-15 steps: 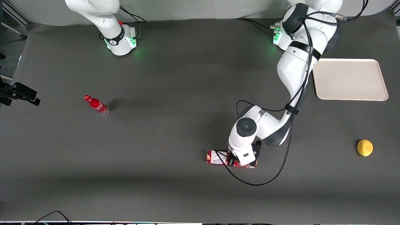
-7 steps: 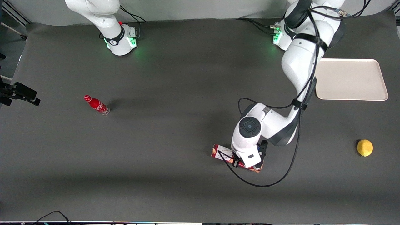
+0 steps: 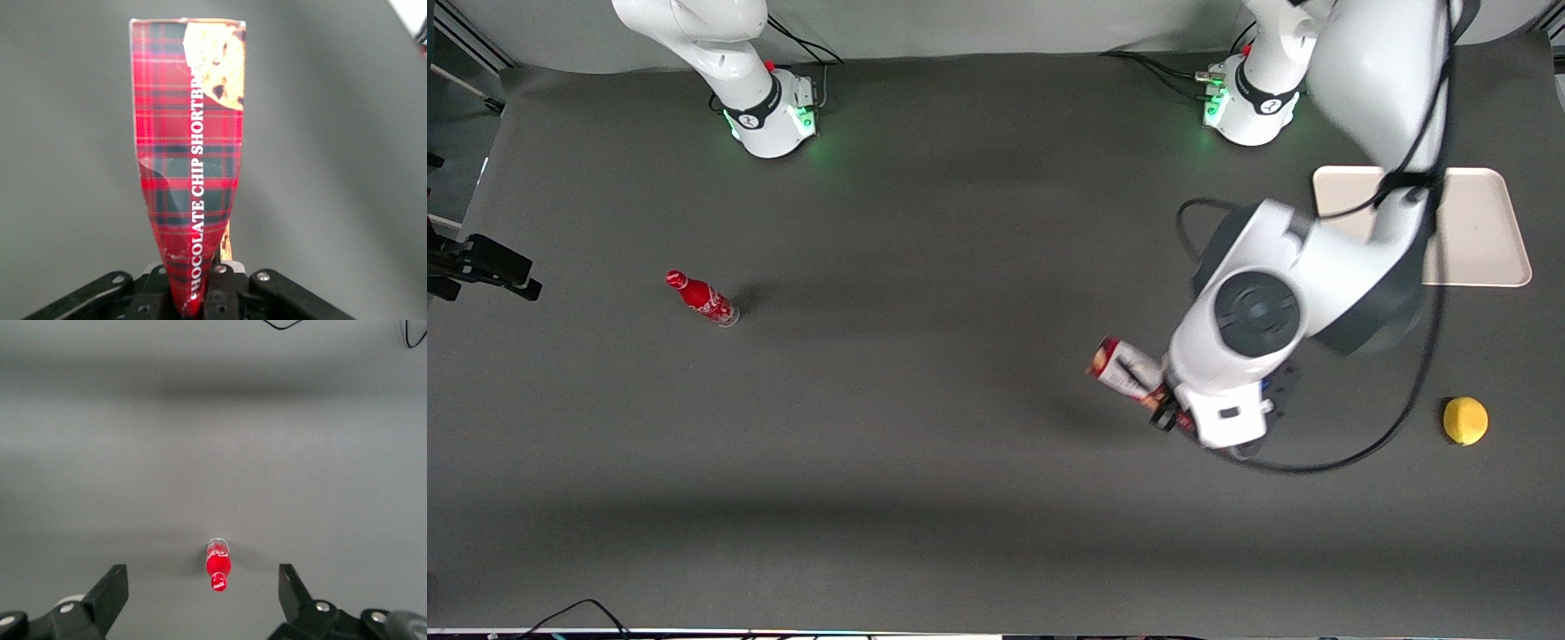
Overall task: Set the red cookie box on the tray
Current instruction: 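Lift the cookie box upright and carry it toward the white tray, then lower the upright cookie box onto the tray's edge and open the gripper, then raise the open left gripper up away from the cookie box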
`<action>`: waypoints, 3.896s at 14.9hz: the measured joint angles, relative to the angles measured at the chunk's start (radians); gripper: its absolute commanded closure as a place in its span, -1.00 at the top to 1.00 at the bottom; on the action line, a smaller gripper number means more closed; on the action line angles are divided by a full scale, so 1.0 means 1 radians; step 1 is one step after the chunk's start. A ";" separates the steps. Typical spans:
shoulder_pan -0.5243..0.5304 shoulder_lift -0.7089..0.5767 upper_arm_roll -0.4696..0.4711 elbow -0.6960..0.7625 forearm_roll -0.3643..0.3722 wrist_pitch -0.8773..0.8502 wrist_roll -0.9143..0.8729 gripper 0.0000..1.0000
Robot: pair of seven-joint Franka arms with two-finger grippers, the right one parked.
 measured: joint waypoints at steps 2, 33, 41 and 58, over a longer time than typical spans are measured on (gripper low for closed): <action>0.006 -0.110 0.071 0.001 -0.069 -0.178 0.235 -1.00; 0.118 -0.483 1.339 -1.341 -0.103 0.983 2.334 -1.00; 0.175 -0.324 1.334 -1.338 -0.389 1.038 2.605 1.00; 0.163 -0.390 1.230 -0.542 -0.473 0.065 2.417 1.00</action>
